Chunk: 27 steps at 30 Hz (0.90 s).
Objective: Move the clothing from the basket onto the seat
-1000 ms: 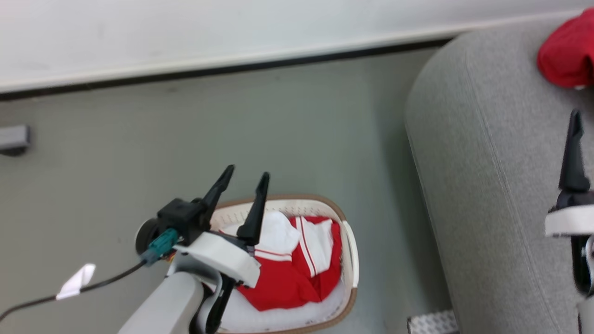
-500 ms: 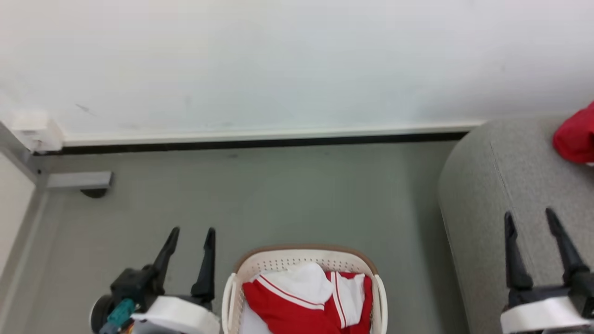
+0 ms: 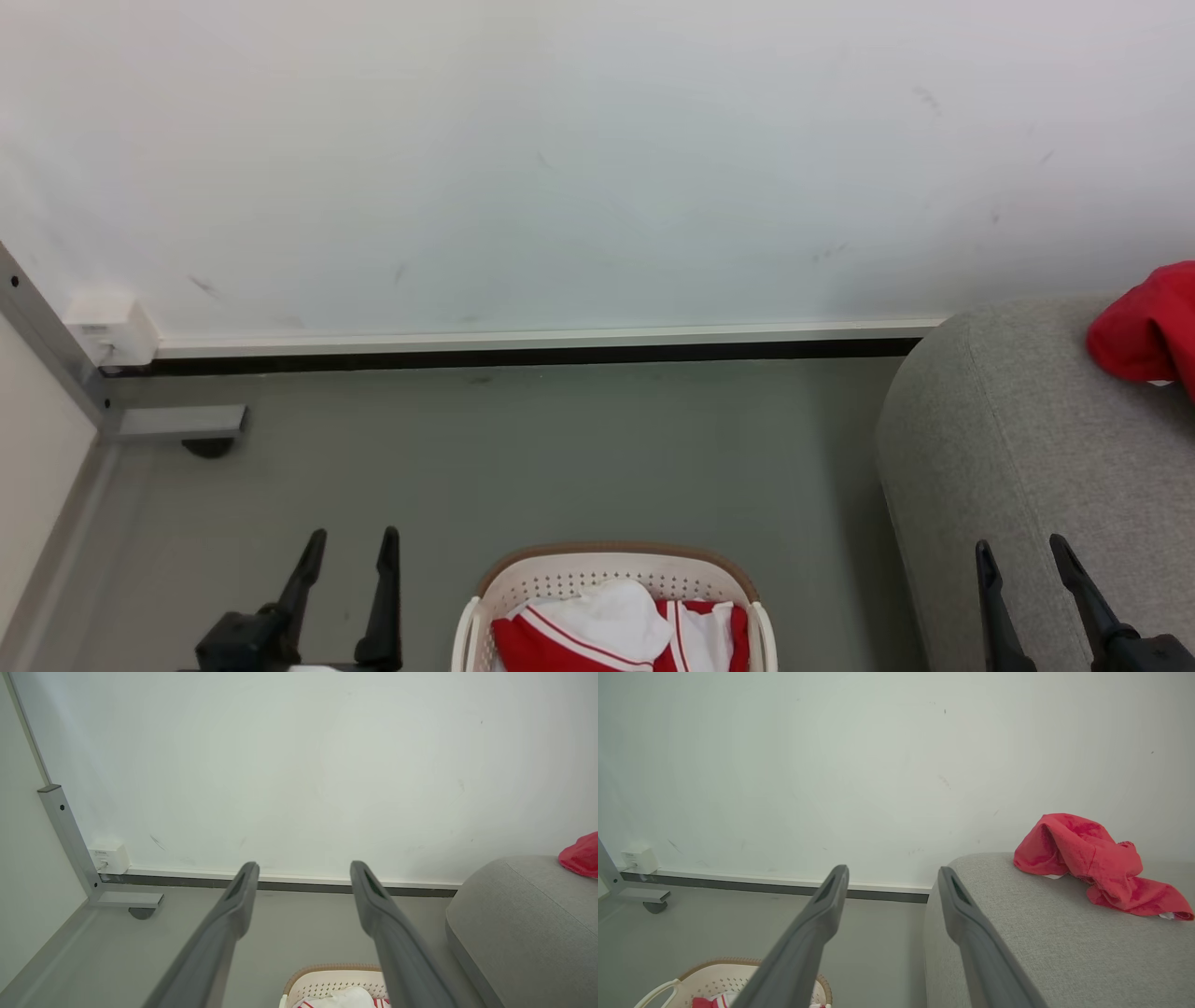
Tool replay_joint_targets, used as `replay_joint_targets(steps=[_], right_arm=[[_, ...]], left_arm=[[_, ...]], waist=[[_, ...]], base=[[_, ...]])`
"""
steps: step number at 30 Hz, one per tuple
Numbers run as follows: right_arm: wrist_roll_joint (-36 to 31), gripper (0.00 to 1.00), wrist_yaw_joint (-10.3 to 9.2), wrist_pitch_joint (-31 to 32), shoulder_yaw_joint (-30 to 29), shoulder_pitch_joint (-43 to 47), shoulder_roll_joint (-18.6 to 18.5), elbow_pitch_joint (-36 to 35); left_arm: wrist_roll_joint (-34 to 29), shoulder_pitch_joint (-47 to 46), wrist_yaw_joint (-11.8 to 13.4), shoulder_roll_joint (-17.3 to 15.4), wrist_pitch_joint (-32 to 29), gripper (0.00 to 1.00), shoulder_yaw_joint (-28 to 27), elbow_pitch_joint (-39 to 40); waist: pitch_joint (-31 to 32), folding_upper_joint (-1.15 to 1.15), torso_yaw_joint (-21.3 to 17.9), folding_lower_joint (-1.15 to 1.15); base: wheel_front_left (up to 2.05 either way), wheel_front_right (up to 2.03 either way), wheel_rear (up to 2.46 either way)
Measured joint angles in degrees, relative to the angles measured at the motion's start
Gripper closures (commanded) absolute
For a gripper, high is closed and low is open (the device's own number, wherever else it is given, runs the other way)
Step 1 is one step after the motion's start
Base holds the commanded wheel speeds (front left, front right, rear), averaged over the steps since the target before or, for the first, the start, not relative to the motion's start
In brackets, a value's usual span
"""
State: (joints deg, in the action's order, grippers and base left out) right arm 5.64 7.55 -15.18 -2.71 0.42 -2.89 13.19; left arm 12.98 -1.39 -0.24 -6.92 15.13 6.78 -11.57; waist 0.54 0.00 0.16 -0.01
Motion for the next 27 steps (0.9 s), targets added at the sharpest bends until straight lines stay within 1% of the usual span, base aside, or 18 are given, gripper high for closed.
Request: replay_joint_targets(steps=[8,18,23,27], right_arm=[[0.5,0.00,0.01,0.0,1.3,0.2,0.0,0.8],[0.7,0.00,0.00,0.0,2.2,-0.6,0.0,1.1],[0.6,0.00,0.00,0.0,2.7,-2.6,0.0,0.3],[0.5,0.00,0.01,0.0,2.8,-5.6,0.0,-1.4]], left_arm=[[-2.3,0.2,-2.1,1.5,0.0,0.00,-2.4,-0.7],[-3.5,0.3,-3.3,2.7,0.0,0.00,-4.1,-0.6],[-4.9,-1.0,-4.0,3.1,0.0,0.00,-2.8,-3.3],[-7.0,-6.2,-4.9,2.9,-0.2,0.00,0.4,-9.5]], waist=[[0.2,0.00,-1.2,0.01],[-0.3,0.00,-2.7,0.01],[-1.9,0.00,-4.0,0.01],[-4.8,0.00,-5.1,0.02]], base=[[0.00,0.00,0.00],[0.00,0.00,0.00],[0.00,0.00,0.00],[0.00,0.00,0.00]])
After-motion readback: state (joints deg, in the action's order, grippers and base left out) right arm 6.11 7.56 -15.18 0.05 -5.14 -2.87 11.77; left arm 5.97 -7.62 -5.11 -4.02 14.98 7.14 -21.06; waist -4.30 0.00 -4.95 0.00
